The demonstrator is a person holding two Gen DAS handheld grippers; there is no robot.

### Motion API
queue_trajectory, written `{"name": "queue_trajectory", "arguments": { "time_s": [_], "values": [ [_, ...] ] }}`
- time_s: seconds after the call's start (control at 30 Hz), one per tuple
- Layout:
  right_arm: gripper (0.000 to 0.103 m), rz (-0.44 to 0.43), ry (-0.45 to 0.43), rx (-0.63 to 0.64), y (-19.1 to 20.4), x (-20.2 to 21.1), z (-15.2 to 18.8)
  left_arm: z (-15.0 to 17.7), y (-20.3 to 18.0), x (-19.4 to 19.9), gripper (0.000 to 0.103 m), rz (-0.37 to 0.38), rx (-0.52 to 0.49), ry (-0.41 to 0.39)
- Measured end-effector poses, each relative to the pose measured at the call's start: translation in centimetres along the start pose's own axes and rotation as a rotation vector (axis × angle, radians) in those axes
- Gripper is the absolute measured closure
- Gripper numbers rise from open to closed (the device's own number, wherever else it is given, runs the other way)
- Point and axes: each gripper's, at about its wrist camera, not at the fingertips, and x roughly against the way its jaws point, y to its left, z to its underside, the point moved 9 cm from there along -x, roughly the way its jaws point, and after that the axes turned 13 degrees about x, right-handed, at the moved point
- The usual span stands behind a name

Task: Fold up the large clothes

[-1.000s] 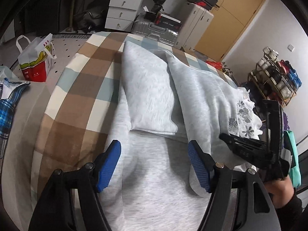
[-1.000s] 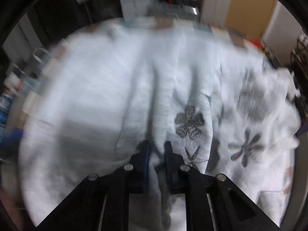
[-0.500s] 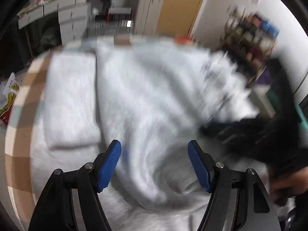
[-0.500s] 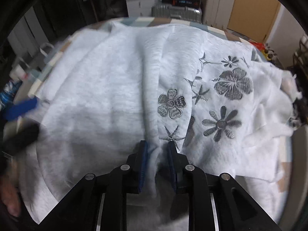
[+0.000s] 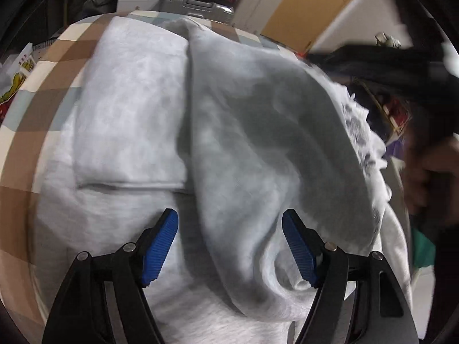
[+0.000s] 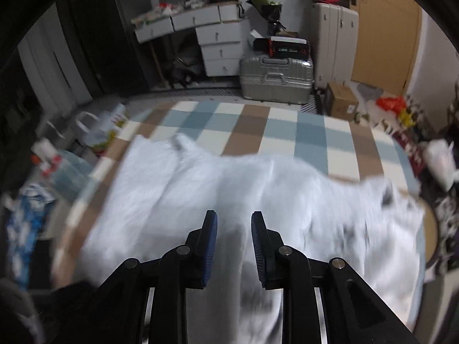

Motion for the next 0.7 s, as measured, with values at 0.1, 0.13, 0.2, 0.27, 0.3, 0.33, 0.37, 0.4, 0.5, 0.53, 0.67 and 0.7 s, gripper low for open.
{"name": "queue_trajectory", "arguments": {
  "time_s": [0.1,0.13,0.2,0.27,0.3,0.33,0.37,0.4,0.5,0.53,0.67,0.7],
  "values": [
    [0.082,-0.021,0.206,0.011,0.6,-6.7,1.4,-0.8,0.0,1.9,0.032,0.018,0.002,-0.057],
    [0.08,-0.019,0.304,0.018,0.6,-8.6,3.0,-1.0,0.1,2.3,0.032,0.018,0.001,-0.071],
    [0.08,0.005,0.275,0.103,1.1,-9.5,2.6,-1.3,0.1,3.0,0.032,0.024,0.001,-0.092],
    [0.08,-0.015,0.262,0.105,1.0,-9.7,2.3,-1.3,-0.1,3.1,0.032,0.033,-0.006,-0.097],
    [0.082,-0.029,0.207,0.088,0.5,-9.3,1.7,-1.4,-0.1,2.5,0.032,0.03,-0.008,-0.097],
    [0.082,-0.027,0.159,0.074,-0.2,-8.7,1.1,-1.4,-0.2,2.3,0.032,0.022,-0.012,-0.1],
    [0.082,0.001,0.11,0.047,-1.3,-8.2,0.5,-1.4,-0.2,2.0,0.032,0.016,-0.015,-0.102],
    [0.081,0.029,0.066,0.007,-2.6,-8.0,0.3,-1.1,-0.3,1.9,0.032,0.013,-0.016,-0.098],
    [0.08,0.074,0.218,-0.038,-4.8,-11.7,3.3,-0.9,-0.3,1.4,0.032,0.009,-0.016,-0.078],
    [0.08,0.07,0.289,-0.016,-4.7,-13.4,5.2,-0.8,0.0,1.6,0.032,0.004,-0.015,-0.075],
    [0.078,0.053,0.294,0.033,-4.1,-14.5,7.1,-0.7,0.3,1.6,0.032,-0.007,0.024,-0.059],
    [0.082,0.038,0.317,-0.001,-4.2,-14.5,6.8,-0.9,0.4,1.8,0.032,0.005,0.04,-0.066]
  ]
}}
